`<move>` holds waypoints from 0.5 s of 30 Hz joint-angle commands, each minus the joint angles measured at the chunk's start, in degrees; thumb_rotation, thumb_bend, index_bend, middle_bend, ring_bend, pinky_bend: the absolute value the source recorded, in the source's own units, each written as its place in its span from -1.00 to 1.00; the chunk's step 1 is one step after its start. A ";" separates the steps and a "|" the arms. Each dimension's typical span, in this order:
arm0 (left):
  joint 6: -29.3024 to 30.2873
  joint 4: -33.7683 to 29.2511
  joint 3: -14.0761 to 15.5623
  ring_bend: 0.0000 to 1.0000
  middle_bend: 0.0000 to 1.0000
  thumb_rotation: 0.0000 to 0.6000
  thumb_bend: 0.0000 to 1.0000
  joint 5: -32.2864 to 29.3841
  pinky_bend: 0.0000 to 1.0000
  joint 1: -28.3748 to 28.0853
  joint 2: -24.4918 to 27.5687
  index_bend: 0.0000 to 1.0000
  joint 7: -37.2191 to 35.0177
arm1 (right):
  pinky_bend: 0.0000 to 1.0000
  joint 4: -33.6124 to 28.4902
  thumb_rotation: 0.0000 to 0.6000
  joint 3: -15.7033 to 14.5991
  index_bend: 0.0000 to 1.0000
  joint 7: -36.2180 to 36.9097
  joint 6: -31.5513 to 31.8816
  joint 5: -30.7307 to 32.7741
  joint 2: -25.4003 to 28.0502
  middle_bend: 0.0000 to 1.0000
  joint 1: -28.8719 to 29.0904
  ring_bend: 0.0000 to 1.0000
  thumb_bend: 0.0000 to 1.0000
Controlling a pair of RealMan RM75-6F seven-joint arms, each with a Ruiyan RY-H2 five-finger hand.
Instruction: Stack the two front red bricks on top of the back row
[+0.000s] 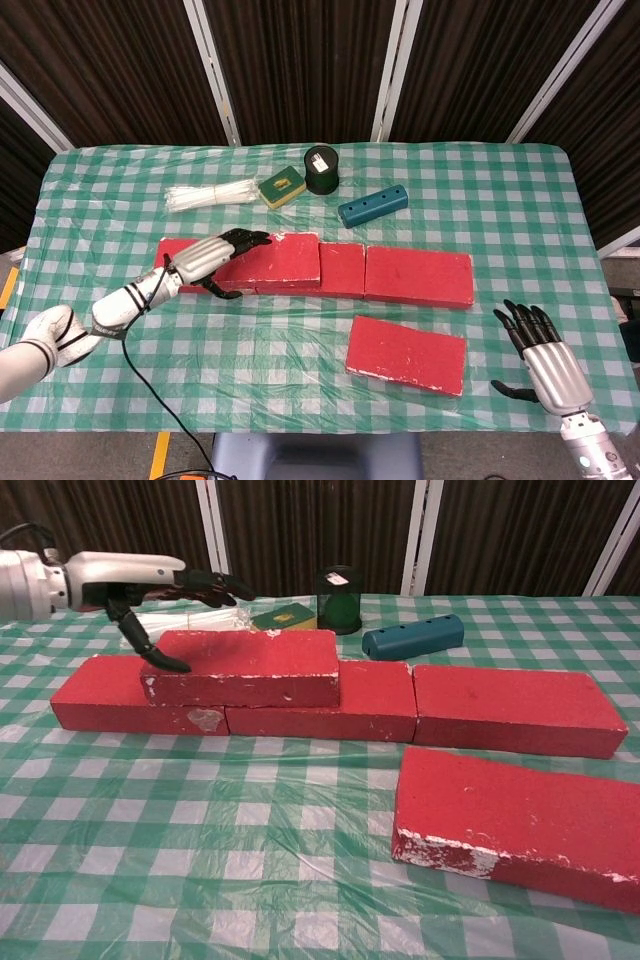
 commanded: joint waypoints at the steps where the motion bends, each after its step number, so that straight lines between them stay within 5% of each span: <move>1: 9.37 -10.11 2.40 -1.00 -1.00 1.00 -0.48 0.62 -1.00 8.43 7.11 -1.00 11.77 | -1.00 -2.94 1.00 -0.43 -1.00 4.04 -5.18 0.32 0.40 -1.00 2.97 -1.00 -0.82; 8: 24.74 -17.22 6.01 -1.00 -1.00 1.00 -0.48 -1.77 -1.00 27.70 7.40 -1.00 33.82 | -1.00 -9.65 1.00 -0.73 -1.00 4.97 -17.32 4.58 1.58 -1.00 8.60 -1.00 -0.82; 15: 27.40 -15.33 6.79 -1.00 -1.00 1.00 -0.48 -1.87 -1.00 35.06 3.82 -1.00 36.77 | -1.00 -10.09 1.00 1.00 -1.00 1.48 -22.80 11.49 -2.69 -1.00 11.04 -1.00 -0.82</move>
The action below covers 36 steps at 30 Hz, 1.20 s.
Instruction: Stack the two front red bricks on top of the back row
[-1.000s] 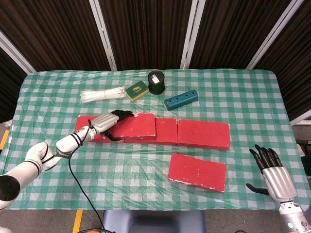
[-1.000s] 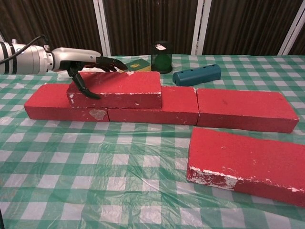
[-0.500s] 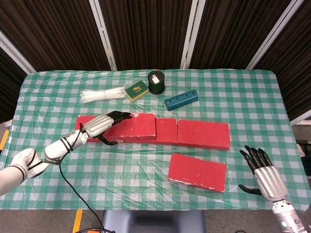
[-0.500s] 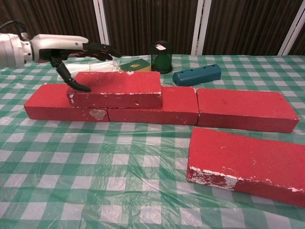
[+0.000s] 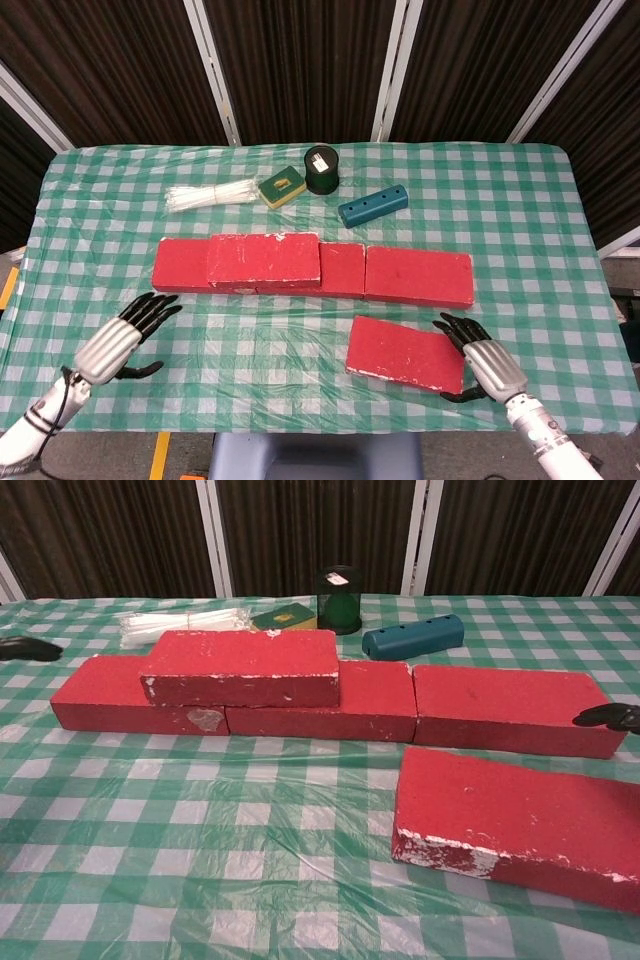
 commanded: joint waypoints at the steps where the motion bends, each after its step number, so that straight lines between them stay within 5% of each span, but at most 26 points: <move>1: 0.35 0.64 0.44 -1.00 -1.00 1.00 -0.48 -0.74 -1.00 2.95 -1.76 -1.00 1.60 | -1.00 0.18 1.00 0.95 -1.00 -2.09 -2.18 2.91 -2.75 -1.00 1.43 -1.00 -0.82; 16: -1.69 4.89 -3.90 -1.00 -1.00 1.00 -0.46 -1.01 -1.00 4.99 -3.90 -1.00 3.70 | -0.99 4.58 1.00 2.80 -1.00 -6.57 -5.74 10.71 -11.22 -0.98 4.19 -1.00 -0.81; 18: -1.60 5.49 -4.54 -1.00 -1.00 1.00 -0.46 -1.16 -1.00 5.25 -4.32 -1.00 4.34 | -0.85 5.14 1.00 2.96 -1.00 -6.78 -4.64 10.57 -12.04 -0.74 3.94 -0.92 -0.82; 20: -1.95 5.50 -4.69 -1.00 -1.00 1.00 -0.46 -0.95 -1.00 5.35 -4.38 -1.00 3.86 | -0.55 5.29 1.00 3.16 -0.83 -6.24 -4.00 10.92 -12.69 -0.36 3.70 -0.60 -0.82; 26: -2.78 5.56 -5.23 -1.00 -1.00 1.00 -0.45 -0.40 -1.00 5.50 -4.38 -1.00 3.66 | 0.05 5.71 1.00 3.19 -0.29 -7.76 -2.93 11.62 -13.51 0.03 3.57 -0.15 -0.77; 36: -2.26 5.21 -6.23 -1.00 -1.00 1.00 -0.45 0.16 -1.00 6.49 -3.91 -1.00 4.51 | 0.11 2.23 1.00 5.15 -0.16 -5.07 4.87 2.61 -9.09 0.11 3.75 -0.07 -0.76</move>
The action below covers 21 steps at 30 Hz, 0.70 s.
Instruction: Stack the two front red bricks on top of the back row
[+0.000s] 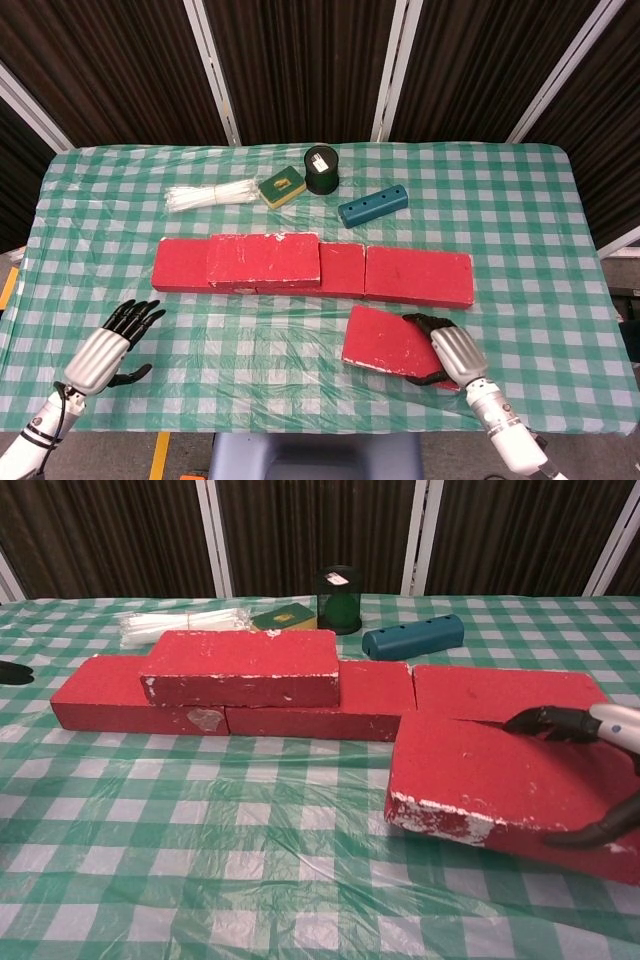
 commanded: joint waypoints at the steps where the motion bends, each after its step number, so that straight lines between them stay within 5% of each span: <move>1: -0.06 -0.09 -0.30 -1.00 -1.00 1.00 -0.45 -0.14 -1.00 0.22 0.11 -1.00 0.30 | 0.12 -2.54 1.00 2.61 -0.16 1.94 2.25 -3.18 3.68 0.11 1.43 -0.07 -0.76; 6: 0.23 -0.39 -1.47 -1.00 -1.00 1.00 -0.45 -0.76 -1.00 0.69 0.12 -1.00 1.71 | 0.17 -4.85 1.00 10.12 -0.16 2.64 -0.58 0.05 7.70 0.11 6.81 -0.07 -0.76; 11: -0.07 -0.56 -2.34 -1.00 -1.00 1.00 -0.46 -1.11 -1.00 0.94 -0.33 -1.00 3.43 | 0.17 -0.86 1.00 15.64 -0.16 4.30 -10.06 4.98 10.54 0.12 14.75 -0.07 -0.76; 21: -2.84 0.37 -3.11 -1.00 -1.00 1.00 -0.45 -1.93 -1.00 0.77 -1.80 -1.00 6.07 | 0.15 17.45 1.00 14.87 -0.17 15.29 -23.54 4.75 7.25 0.12 23.80 -0.07 -0.76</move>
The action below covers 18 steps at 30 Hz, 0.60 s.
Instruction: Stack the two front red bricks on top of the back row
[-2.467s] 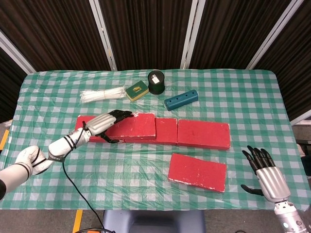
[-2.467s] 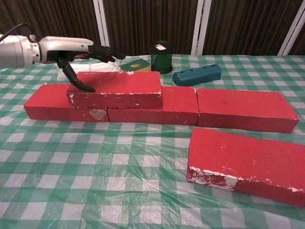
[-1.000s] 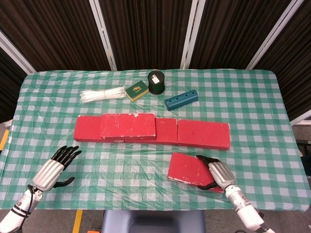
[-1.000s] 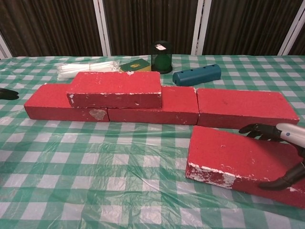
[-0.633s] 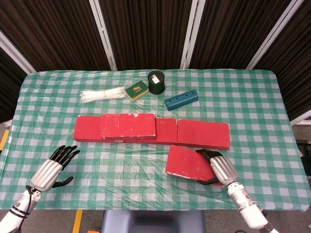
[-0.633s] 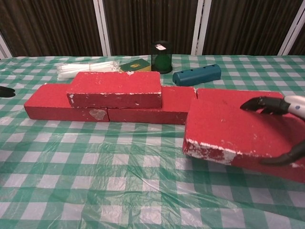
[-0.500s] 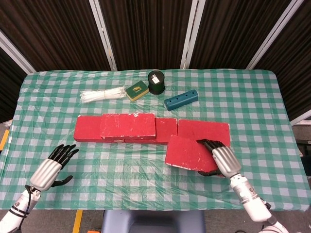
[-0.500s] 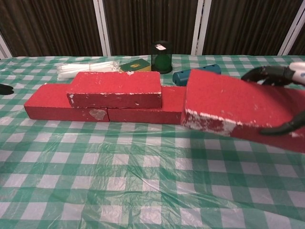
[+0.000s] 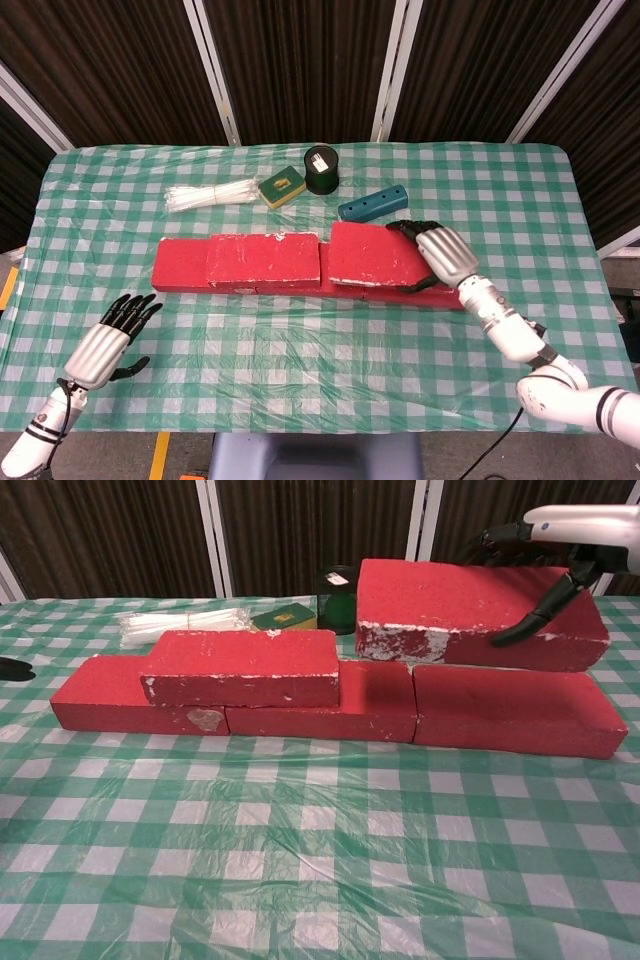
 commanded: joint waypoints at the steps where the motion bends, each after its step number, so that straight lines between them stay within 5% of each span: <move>1: -0.39 0.26 -0.20 -1.00 -1.00 1.00 -0.46 -0.11 -1.00 0.00 -0.33 -1.00 0.54 | 0.15 8.77 1.00 -0.77 -0.17 5.29 -4.49 -0.83 -2.65 0.12 3.93 -0.07 -0.76; 18: -1.74 1.08 -0.93 -1.00 -1.00 1.00 -0.46 -0.36 -1.00 0.11 -1.43 -1.00 2.78 | 0.15 21.20 1.00 -5.64 -0.22 15.53 -6.71 -6.54 -10.59 0.12 9.28 -0.07 -0.76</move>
